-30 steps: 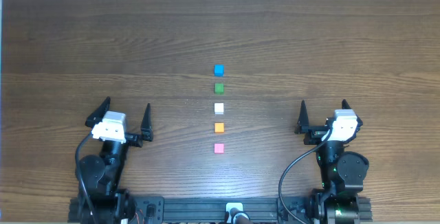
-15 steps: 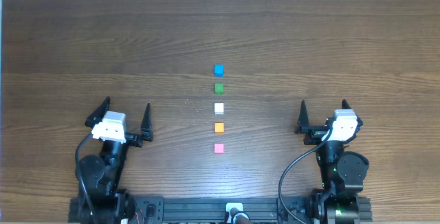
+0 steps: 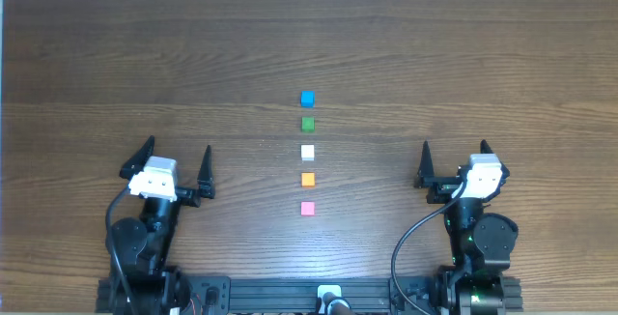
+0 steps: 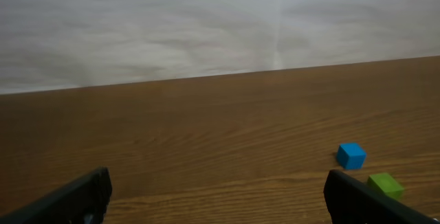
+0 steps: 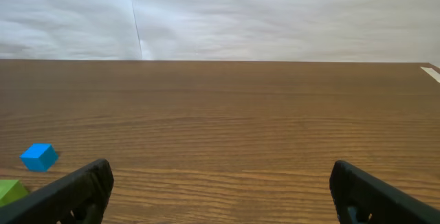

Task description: Stack Cubes

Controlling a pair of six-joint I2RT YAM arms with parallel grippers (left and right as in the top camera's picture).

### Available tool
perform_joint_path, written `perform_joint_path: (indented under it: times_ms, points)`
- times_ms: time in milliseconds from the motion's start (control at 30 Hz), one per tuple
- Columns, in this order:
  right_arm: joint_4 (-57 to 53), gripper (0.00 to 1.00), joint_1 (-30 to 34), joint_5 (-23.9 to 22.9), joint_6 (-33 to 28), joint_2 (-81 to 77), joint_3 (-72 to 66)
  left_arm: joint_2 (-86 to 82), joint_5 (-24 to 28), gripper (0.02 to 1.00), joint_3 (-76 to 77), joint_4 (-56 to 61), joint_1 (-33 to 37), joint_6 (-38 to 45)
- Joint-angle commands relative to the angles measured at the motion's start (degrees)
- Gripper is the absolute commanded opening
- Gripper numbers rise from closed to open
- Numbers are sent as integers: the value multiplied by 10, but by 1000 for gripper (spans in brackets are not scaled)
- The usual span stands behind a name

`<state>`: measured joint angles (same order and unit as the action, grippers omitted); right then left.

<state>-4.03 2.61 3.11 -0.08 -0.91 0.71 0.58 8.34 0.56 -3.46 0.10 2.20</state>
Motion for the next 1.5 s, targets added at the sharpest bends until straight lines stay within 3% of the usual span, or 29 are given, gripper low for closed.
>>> perform_joint_path:
  times_ms: [33,267,567,767,1000,1100,1267,1500]
  points:
    - [0,993,3,3,-2,6,-4,-2,-5,1000,-2,-2,3,8]
    - [0,993,3,3,-2,6,-4,-2,41,998,12,10,3,-7]
    - [0,993,3,3,-2,6,-4,53,38,1000,265,-214,-22,-27]
    - [0,991,3,3,-2,6,-4,215,68,1000,522,-408,-92,-27]
    - [0,993,3,3,-2,6,-4,380,77,1000,692,-464,-175,-32]
    - [0,991,3,3,-2,6,-4,455,67,998,744,-484,-221,-75]
    - [0,991,3,3,-2,6,-4,594,-67,998,817,-570,-309,-268]
    - [0,993,3,3,-2,6,-4,698,-78,996,831,-628,-404,-414]
